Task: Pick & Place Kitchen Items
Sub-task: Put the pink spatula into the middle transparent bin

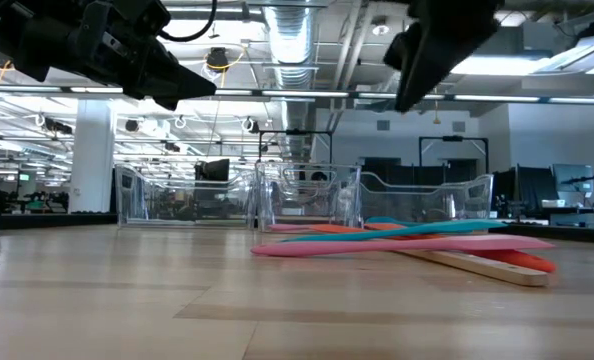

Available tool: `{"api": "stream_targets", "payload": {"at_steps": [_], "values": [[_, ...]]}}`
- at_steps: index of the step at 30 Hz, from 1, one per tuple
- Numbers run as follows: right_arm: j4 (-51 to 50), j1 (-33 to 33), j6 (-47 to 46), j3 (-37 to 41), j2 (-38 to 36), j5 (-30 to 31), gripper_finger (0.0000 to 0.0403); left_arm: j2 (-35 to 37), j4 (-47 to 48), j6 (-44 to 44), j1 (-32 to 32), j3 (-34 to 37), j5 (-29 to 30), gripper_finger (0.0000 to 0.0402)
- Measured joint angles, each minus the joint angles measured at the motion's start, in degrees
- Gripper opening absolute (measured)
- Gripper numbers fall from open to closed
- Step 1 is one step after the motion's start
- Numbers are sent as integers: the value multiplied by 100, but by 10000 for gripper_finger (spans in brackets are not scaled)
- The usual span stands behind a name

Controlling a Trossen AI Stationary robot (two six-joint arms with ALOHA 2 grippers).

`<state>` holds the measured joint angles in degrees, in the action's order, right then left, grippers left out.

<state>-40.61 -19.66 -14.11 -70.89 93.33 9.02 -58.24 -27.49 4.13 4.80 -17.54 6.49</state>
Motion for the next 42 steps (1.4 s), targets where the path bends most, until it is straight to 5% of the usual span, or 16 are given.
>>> {"api": "stream_targets", "payload": {"at_steps": [14, 42], "values": [[205, -53, -98, -9, 1290, -775, 108, 0, -1, 3, 0, 2, -5, 2], [1175, 137, 266, -9, 1558, -706, 108, 0, 0, -12, 0, 2, -14, 2]]}}
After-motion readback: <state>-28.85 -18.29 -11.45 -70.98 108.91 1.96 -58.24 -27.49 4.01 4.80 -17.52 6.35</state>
